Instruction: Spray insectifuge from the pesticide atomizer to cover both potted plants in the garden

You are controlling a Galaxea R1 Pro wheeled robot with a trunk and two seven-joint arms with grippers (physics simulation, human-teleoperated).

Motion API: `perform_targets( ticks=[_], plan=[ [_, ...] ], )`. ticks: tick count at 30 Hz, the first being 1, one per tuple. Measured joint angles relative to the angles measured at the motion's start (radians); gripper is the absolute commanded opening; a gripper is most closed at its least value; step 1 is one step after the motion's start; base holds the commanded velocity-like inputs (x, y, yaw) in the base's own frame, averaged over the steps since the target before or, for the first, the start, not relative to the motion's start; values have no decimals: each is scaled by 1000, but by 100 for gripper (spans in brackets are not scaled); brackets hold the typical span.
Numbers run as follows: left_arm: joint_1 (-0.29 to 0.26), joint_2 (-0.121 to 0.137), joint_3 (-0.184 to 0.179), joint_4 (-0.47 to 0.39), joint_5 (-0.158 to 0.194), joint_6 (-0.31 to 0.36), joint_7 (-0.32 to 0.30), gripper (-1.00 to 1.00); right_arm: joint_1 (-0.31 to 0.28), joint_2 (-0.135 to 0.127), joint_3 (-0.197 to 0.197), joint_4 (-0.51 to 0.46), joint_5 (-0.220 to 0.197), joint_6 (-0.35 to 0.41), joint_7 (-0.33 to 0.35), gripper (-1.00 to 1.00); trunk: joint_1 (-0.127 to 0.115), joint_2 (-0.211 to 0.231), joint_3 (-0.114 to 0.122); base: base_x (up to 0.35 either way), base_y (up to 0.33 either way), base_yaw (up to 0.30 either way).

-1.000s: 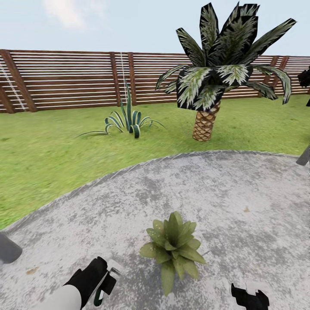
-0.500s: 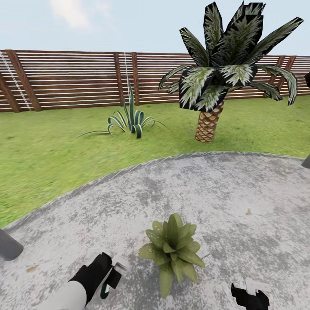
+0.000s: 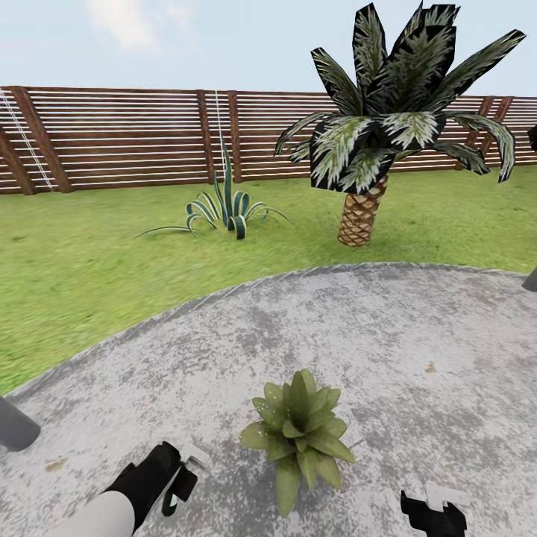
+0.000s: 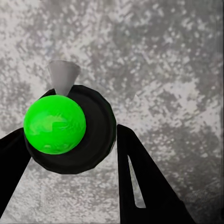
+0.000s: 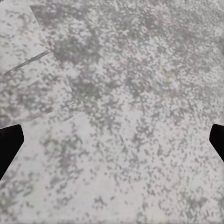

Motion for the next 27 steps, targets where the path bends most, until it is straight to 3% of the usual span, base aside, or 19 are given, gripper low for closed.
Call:
perform_targets(
  ticks=[13, 19, 23, 27],
  plan=[
    [-1, -3, 7, -3, 8, -2, 8, -100, 0, 2, 1, -100, -7, -1, 2, 100, 42, -77, -52, 0, 0, 0],
    [-1, -4, 15, -43, 10, -2, 8, -100, 0, 2, 0, -106, -7, -1, 2, 100, 65, -119, -79, 0, 0, 0],
    [-1, -6, 14, -47, 10, -2, 4, -100, 0, 2, 0, -105, -6, 0, 3, 100, 65, -119, -80, 0, 0, 0],
    [-11, -36, 6, -74, 10, 10, 0, -100, 0, 3, 0, -102, -3, 0, 3, 100, 65, -119, -80, 0, 0, 0]
  ],
)
